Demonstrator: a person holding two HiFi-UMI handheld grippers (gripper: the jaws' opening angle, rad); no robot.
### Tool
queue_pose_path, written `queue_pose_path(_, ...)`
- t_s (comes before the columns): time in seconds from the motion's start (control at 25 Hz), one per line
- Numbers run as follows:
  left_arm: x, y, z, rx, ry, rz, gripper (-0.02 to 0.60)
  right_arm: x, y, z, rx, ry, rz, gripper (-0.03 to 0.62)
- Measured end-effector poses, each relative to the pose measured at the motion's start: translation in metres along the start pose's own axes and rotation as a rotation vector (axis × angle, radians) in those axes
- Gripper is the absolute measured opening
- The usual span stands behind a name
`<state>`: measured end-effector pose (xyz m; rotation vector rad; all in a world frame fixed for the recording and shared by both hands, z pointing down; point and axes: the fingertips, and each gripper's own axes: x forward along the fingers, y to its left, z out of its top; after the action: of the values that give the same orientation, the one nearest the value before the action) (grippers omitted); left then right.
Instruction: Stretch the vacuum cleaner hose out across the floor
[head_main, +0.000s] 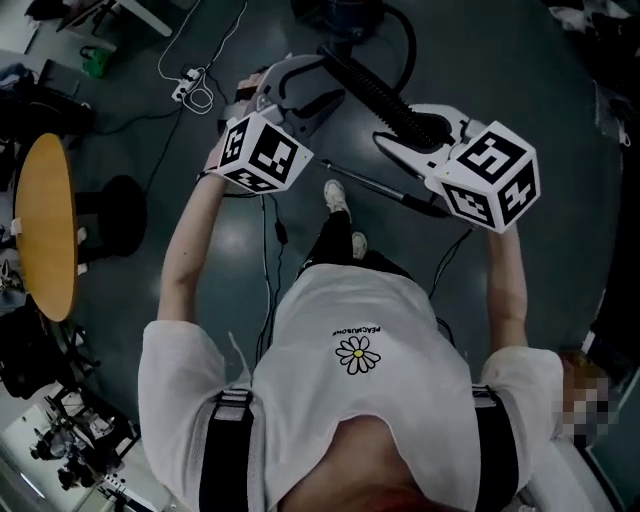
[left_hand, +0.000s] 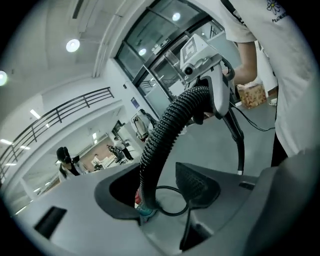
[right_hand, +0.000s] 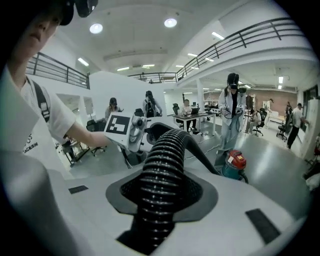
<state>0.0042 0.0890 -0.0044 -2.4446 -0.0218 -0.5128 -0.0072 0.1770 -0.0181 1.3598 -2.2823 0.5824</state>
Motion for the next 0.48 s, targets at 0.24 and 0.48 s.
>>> queue_pose_path(0.24, -0.011, -0.082, 0.055, 0.294, -0.022, -0.179, 0.204, -0.047, 0.061, -0.041, -0.234, 0.176, -0.018, 0.143)
queue_pose_path(0.48, -0.062, -0.226, 0.051, 0.146, 0.029, -0.759, 0.132, -0.061, 0.114, -0.101, -0.475, 0.496, -0.092, 0.143)
